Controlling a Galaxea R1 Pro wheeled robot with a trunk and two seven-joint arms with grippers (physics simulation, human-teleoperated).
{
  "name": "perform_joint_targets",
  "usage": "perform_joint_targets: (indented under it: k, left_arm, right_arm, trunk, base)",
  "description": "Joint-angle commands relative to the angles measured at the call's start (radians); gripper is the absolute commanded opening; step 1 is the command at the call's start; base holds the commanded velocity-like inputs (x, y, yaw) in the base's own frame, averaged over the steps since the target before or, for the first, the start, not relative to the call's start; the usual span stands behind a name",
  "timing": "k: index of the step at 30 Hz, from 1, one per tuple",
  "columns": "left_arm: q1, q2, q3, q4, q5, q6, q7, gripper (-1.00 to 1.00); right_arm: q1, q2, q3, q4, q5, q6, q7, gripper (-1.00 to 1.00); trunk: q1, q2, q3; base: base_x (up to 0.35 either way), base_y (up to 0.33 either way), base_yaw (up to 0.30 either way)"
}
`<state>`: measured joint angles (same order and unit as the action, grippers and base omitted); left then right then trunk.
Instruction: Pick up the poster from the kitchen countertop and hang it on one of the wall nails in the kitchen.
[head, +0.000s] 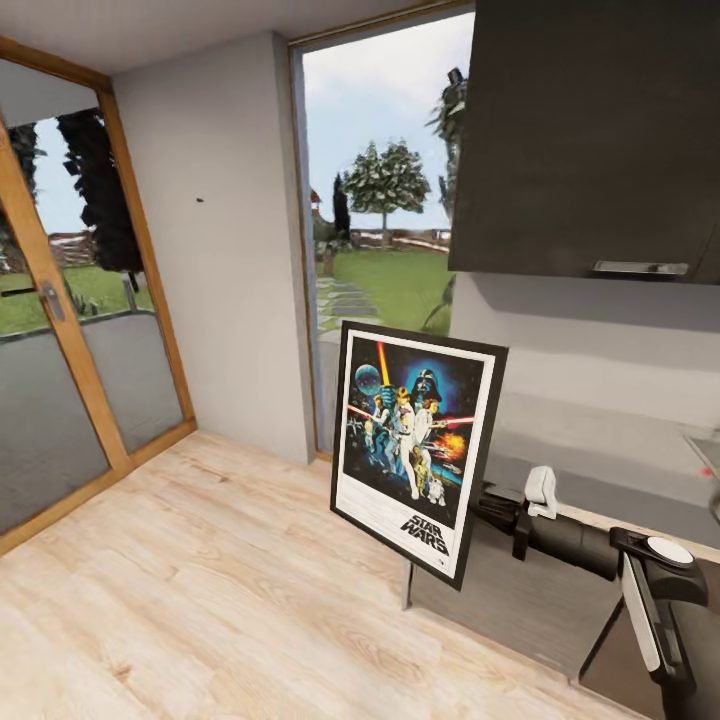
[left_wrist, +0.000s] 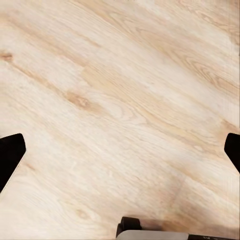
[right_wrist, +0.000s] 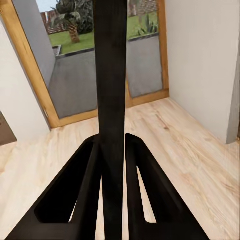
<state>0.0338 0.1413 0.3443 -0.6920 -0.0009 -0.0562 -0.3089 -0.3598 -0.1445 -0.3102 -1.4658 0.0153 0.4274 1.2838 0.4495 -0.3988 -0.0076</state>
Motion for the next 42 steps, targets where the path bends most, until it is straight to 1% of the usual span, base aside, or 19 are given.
perform_joint_targets:
  k: [1,19,42]
  left_arm:
    - [0.0,0.0,0.002,0.0,0.0,-0.001,-0.006,1.0]
    - [0.0,-0.001,0.002,0.002,-0.001,-0.001,-0.006,1.0]
    - [0.0,0.0,0.002,0.002,-0.001,-0.001,-0.006,1.0]
  right_arm:
    - [-0.001,0.0,-0.001,-0.001,0.0,0.013,0.008,-1.0]
    - [-0.001,0.0,0.001,0.001,0.002,0.013,0.008,-1.0]
    - [-0.001,0.0,0.0,0.01,0.0,0.011,0.003,-1.0]
  trunk:
    - [0.001,-0.001,-0.001]
    - [0.001,-0.001,-0.001]
    - [0.001,-0.001,-0.001]
  base:
    - [0.0,0.294,0.001]
    - [0.066,0.294,0.0]
    - [0.195,0.296,0.0]
